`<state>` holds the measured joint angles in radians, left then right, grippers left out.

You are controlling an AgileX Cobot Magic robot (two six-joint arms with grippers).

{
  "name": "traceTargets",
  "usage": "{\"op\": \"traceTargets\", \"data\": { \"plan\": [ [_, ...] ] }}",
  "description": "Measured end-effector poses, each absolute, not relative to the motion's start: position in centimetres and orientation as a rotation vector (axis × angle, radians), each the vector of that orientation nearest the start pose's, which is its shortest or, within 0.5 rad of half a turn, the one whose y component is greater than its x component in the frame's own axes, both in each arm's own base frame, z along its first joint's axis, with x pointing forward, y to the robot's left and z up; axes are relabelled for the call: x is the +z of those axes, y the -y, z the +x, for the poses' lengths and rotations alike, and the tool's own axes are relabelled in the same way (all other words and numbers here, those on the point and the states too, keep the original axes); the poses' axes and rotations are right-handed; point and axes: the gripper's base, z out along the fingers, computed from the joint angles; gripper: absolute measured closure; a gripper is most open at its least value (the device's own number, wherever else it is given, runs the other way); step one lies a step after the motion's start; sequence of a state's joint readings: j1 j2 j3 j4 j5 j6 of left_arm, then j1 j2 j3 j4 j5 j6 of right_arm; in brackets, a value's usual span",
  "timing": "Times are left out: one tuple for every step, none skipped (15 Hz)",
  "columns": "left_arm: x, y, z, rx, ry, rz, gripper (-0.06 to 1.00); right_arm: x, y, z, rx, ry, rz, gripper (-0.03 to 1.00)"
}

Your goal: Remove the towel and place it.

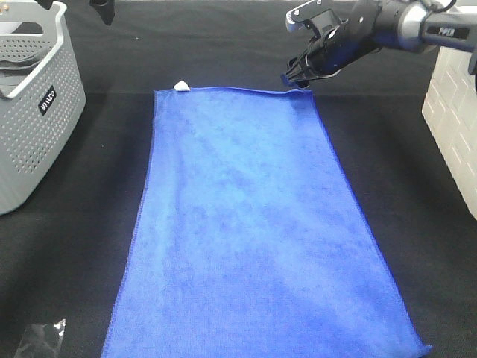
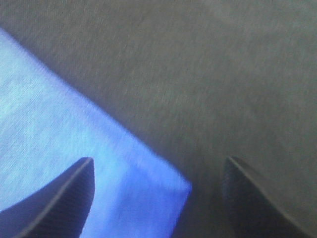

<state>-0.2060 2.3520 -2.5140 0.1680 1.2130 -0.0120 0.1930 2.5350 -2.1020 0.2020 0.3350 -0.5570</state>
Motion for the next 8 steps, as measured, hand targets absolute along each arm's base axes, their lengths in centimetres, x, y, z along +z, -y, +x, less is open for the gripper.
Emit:
{"op": "traceTargets", "data": {
  "plan": [
    [30.6,9.1,50.7,0.140,-2.504,0.256,0.08,11.9,-11.5,56.0,-0.029,-2.117,-0.641,0.28],
    [30.6,9.1,50.7,0.143,-2.504,0.256,0.08,11.1,-11.5,56.2,-0.038,-2.102,-0.634,0.28],
    [30.6,9.1,50.8,0.144,-2.504,0.256,0.08,10.5,-11.4,56.3,-0.046,-2.090,-0.628,0.28],
    [30.6,9.1,50.8,0.147,-2.503,0.256,0.08,10.1,-11.4,56.4,-0.054,-2.076,-0.622,0.28],
    [30.6,9.0,50.8,0.150,-2.503,0.257,0.08,9.8,-11.4,56.6,-0.068,-2.053,-0.617,0.28],
    [30.6,9.0,50.8,0.152,-2.504,0.257,0.08,9.4,-11.3,56.7,-0.078,-2.036,-0.609,0.28],
    [30.6,9.0,50.8,0.152,-2.504,0.257,0.08,9.0,-11.3,56.8,-0.085,-2.023,-0.600,0.28],
    [30.6,9.0,50.8,0.152,-2.504,0.257,0.08,8.7,-11.3,56.9,-0.089,-2.018,-0.598,0.28]
  ]
}}
